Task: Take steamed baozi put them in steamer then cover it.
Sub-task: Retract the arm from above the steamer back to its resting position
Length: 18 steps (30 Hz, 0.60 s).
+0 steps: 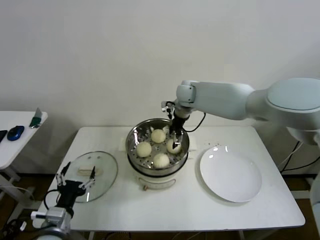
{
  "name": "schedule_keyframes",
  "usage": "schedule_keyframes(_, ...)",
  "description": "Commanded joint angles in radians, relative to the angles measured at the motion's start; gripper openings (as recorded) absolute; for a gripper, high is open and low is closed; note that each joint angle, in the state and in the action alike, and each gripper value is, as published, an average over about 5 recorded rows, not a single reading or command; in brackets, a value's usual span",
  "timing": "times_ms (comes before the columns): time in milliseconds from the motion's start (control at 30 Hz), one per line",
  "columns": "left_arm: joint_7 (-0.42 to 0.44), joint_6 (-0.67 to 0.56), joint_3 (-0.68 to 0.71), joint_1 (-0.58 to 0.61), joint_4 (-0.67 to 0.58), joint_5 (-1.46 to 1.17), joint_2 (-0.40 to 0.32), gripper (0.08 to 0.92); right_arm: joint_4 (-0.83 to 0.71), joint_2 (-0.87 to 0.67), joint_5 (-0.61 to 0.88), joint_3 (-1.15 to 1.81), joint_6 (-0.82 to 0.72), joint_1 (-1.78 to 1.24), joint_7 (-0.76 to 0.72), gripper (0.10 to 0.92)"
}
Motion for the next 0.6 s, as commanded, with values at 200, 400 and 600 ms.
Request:
schedule_keyframes(200, -0.019, -0.045, -0.004, -0.008, 0.002, 0.046, -0.010, 0.823, 0.211, -0.365, 0.100, 0.214, 0.204, 0.024, 0.325, 0.823)
schedule_keyframes(400, -0.018, -0.074, -0.003, -0.001, -0.001, 0.051, -0.016, 0.823, 0.346, -0.579, 0.061, 0.448, 0.278, -0.155, 0.533, 0.823)
schedule_keyframes(600, -0.019, -0.107, 0.003, 0.007, -0.003, 0.111, -0.020, 0.823, 0.450, -0.732, 0.007, 0.870, 0.376, -0.535, 0.763, 0.823)
